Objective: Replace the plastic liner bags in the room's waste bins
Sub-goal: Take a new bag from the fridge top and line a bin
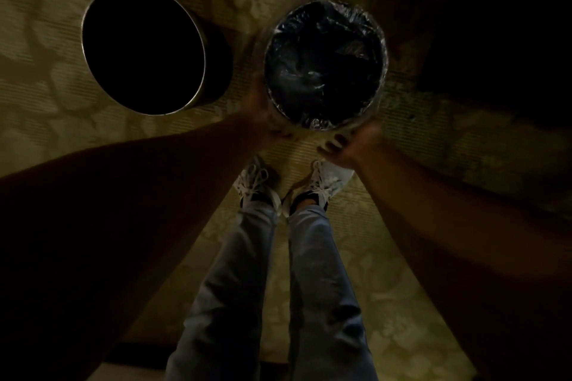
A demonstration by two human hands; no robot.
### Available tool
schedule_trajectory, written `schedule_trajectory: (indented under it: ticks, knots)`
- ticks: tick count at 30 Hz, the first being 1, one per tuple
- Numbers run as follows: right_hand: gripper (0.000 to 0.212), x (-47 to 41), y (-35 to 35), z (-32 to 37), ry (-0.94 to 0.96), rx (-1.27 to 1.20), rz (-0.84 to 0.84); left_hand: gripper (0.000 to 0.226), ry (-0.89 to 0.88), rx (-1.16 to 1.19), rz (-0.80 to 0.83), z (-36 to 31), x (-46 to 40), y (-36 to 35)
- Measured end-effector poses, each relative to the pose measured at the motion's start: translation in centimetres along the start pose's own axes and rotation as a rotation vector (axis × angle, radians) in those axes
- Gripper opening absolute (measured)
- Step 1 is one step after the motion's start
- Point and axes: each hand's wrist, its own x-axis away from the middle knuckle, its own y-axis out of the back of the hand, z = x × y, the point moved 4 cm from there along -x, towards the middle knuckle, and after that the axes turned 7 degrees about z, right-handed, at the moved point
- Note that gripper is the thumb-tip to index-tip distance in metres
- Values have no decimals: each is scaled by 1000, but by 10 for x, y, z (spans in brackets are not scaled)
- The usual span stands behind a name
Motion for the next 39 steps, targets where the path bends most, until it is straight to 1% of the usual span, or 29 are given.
schedule_trajectory:
  ticks: [1,2,3,4,5,7,9,11,13,16,18,20,22,24,28,30,31,32,34,35,36,39]
  knots:
    - [48,8,1,-3,-37,85,-66,35,-48,-3,-29,-2,4,5]
    - [44,15,1,-7,-76,174,-90,34,-61,-24,-86,-5,11,8]
    - [40,27,-5,-11,-101,256,-77,38,-40,2,-136,-7,20,12]
    - [35,38,-14,-14,-119,347,-30,42,6,53,-190,-9,25,16]
    - [28,48,-26,-18,-120,423,22,42,12,105,-219,-13,29,21]
    - [18,65,-55,-21,-106,541,120,34,-19,129,-184,-25,42,27]
    - [13,78,-94,-23,-65,610,205,31,-56,160,-182,-33,52,36]
    - [13,85,-131,-26,-36,653,241,29,-53,214,-240,-38,57,55]
    - [12,85,-161,-32,-16,737,233,24,-48,264,-290,-40,57,75]
    - [11,79,-197,-48,13,910,230,46,-32,366,-314,-32,47,106]
    - [13,69,-212,-61,42,1008,211,58,-27,414,-286,-25,39,124]
    - [16,57,-222,-73,72,1117,176,63,-36,447,-271,-19,26,141]
    - [17,44,-228,-82,104,1228,137,57,-25,470,-287,-15,15,156]
    - [18,30,-232,-90,130,1297,107,46,-26,471,-290,-14,7,167]
    - [23,2,-236,-102,149,1352,126,34,-35,328,-241,-15,-13,189]
    - [20,-7,-236,-106,153,1377,124,19,-24,279,-219,-18,-17,194]
    - [16,-9,-235,-108,165,1380,121,19,-28,280,-210,-20,-18,196]
    - [21,-8,-234,-108,188,1373,120,23,-43,286,-202,-21,-16,197]
    - [60,0,-235,-103,268,1346,136,28,-84,260,-207,-19,-5,199]
    - [74,9,-236,-100,308,1347,147,28,-102,233,-214,-17,5,201]
    - [82,23,-237,-96,338,1365,156,26,-115,207,-216,-14,16,201]
    - [79,73,-241,-80,469,1454,164,19,-128,123,-271,-12,68,198]
